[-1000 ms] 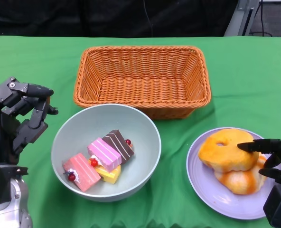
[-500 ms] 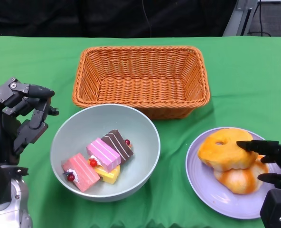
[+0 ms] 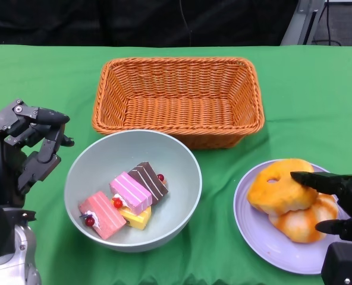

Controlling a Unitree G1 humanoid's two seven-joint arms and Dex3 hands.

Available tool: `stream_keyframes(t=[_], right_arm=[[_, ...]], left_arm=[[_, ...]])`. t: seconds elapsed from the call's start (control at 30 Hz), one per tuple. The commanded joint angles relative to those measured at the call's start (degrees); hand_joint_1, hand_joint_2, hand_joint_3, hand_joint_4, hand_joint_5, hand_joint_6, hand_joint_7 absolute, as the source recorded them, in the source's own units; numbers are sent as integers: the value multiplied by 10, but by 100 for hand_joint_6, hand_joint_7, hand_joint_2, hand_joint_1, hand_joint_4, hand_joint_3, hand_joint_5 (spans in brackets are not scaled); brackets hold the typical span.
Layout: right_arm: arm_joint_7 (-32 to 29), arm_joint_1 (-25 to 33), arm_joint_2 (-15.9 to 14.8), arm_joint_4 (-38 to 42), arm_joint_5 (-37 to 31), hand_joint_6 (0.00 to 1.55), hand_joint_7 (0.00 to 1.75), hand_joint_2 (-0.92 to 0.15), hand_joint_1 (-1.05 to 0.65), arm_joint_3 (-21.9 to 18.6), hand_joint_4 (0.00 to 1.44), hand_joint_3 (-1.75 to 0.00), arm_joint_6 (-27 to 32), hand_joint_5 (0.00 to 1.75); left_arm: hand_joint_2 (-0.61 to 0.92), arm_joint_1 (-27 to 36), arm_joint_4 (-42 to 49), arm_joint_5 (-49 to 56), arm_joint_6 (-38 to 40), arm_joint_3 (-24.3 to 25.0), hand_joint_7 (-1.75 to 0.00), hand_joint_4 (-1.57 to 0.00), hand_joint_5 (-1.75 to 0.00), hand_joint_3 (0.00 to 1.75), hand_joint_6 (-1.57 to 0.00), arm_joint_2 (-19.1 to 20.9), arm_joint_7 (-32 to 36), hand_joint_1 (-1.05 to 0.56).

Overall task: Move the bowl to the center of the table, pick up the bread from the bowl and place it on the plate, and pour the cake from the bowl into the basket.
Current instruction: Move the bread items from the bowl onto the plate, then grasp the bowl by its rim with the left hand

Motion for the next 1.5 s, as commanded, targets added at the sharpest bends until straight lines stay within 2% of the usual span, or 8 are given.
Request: stream_keyframes(t=[0.03, 0.47, 0.97, 1.17, 1.33, 1.4, 1.43, 1.5], right_arm=[[-15, 14, -3, -15, -10, 52, 0, -82, -37, -5, 45, 0, 1, 0], [-8, 24, -4, -86, 0, 58, 2, -82, -35, -37, 46, 0, 4, 1], [-21, 22, 5, -84, 22, 62, 2, -80, -33, -46, 49, 0, -20, 2], [-96, 4, 64, -5, 139, 79, 7, -78, -6, -62, 73, -1, -187, 13], [-40, -22, 115, 31, 286, 92, 12, -87, -9, -51, 98, -6, -251, 28], [-1, -28, 131, 31, 343, 92, 13, -88, -13, -43, 96, -6, -254, 41], [17, -30, 138, 30, 365, 91, 14, -89, -13, -40, 86, -6, -254, 61], [54, -37, 154, 27, 410, 89, 17, -90, -11, -34, 77, -6, -247, 78]], left_arm=[[86, -7, 2, 3, -7, 4, -96, -86, -141, 49, -91, 8, 3, -12], [86, -11, 11, 6, -10, 6, -99, -85, -142, 51, -89, 11, 3, -12], [84, -10, 10, 5, -11, 8, -101, -85, -143, 53, -88, 11, 1, -12], [83, -10, 11, 10, -13, 9, -100, -85, -142, 55, -89, 12, 3, -12], [84, -9, 9, 1, -11, 7, -99, -85, -142, 54, -89, 11, -6, -11], [84, -7, 8, 3, -12, 6, -99, -85, -143, 55, -89, 11, -6, -11], [84, -6, 7, 3, -13, 5, -99, -85, -143, 55, -89, 11, -7, -11], [84, -6, 8, 1, -15, 5, -98, -85, -143, 55, -90, 11, -9, -11]])
